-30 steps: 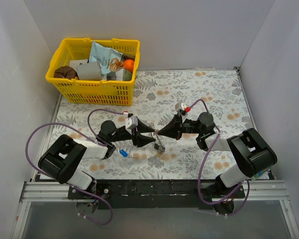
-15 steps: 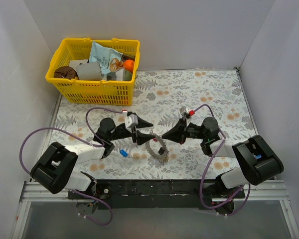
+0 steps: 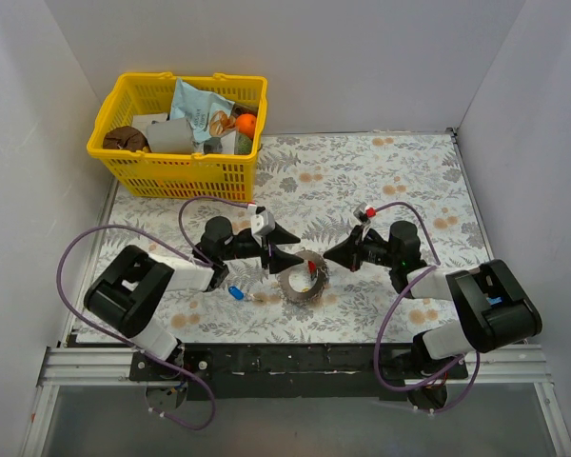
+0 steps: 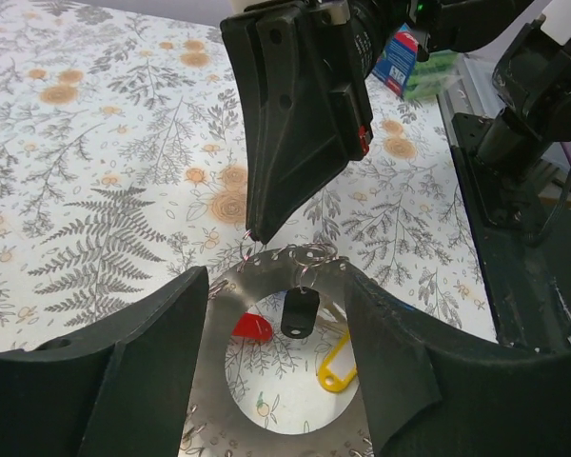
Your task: Put the keys on the keyring
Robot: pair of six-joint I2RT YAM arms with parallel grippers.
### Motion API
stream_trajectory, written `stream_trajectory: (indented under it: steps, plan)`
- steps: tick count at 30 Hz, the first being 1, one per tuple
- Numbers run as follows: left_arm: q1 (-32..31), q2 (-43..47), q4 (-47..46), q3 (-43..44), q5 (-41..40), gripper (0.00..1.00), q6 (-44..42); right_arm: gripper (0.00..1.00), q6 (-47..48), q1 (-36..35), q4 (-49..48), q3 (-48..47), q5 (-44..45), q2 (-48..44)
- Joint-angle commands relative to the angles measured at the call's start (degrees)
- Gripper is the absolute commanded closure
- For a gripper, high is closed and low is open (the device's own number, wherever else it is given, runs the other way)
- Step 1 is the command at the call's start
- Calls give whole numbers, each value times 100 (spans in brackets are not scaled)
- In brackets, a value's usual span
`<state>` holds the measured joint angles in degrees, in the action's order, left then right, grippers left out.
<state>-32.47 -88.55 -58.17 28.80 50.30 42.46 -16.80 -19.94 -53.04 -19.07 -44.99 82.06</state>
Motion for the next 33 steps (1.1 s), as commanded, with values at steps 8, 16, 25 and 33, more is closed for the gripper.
stream_trajectory:
  steps: [8, 16, 25, 33]
  plan:
    - [21, -1084, -914, 679, 709, 50, 570, 99, 361, -9, -663, 43, -475, -164]
    - [12, -1718, -1434, 978, 841, 59, 1089, 99, 274, -9, -972, 132, -590, -305]
    - [-84, -2087, -1574, 1216, 973, 65, 1230, 99, 212, -9, -998, 132, -634, -366]
    - [-216, -2148, -1531, 1304, 1025, 70, 1221, 99, 203, -1, -1025, 132, -660, -357]
